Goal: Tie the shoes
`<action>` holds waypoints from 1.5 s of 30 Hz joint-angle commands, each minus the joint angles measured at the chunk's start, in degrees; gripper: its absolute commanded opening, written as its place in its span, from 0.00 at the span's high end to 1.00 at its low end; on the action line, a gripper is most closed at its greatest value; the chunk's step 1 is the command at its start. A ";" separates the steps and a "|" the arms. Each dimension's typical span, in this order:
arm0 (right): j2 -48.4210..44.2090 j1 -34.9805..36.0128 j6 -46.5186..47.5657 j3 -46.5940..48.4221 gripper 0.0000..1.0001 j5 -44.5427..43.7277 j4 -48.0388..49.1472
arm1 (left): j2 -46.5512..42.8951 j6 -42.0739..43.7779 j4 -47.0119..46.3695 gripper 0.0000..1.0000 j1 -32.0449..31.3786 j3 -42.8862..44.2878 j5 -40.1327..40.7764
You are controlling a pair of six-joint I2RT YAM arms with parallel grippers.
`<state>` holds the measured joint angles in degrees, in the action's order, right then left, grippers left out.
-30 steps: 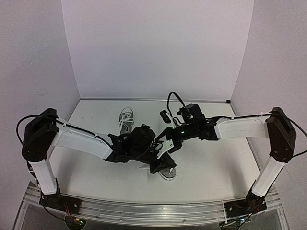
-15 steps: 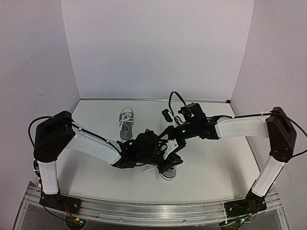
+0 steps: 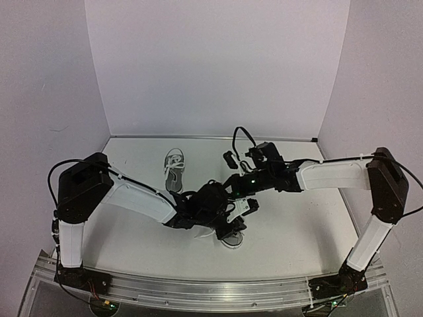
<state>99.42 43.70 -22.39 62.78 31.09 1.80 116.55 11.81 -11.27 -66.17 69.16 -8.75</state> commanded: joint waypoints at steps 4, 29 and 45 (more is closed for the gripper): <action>-0.45 0.53 0.61 1.04 1.00 1.41 0.36 | 1.81 13.39 36.82 0.82 0.91 15.03 1.81; 0.52 0.62 0.80 2.17 1.00 3.60 0.51 | -8.10 13.89 32.11 0.79 -1.05 13.79 5.15; 0.07 2.51 1.37 1.98 1.00 7.48 1.96 | -33.42 -1.16 5.22 0.45 2.56 -18.97 2.67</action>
<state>99.44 44.62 -22.11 63.13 36.44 2.11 92.25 18.02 6.03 -65.59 56.92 -6.52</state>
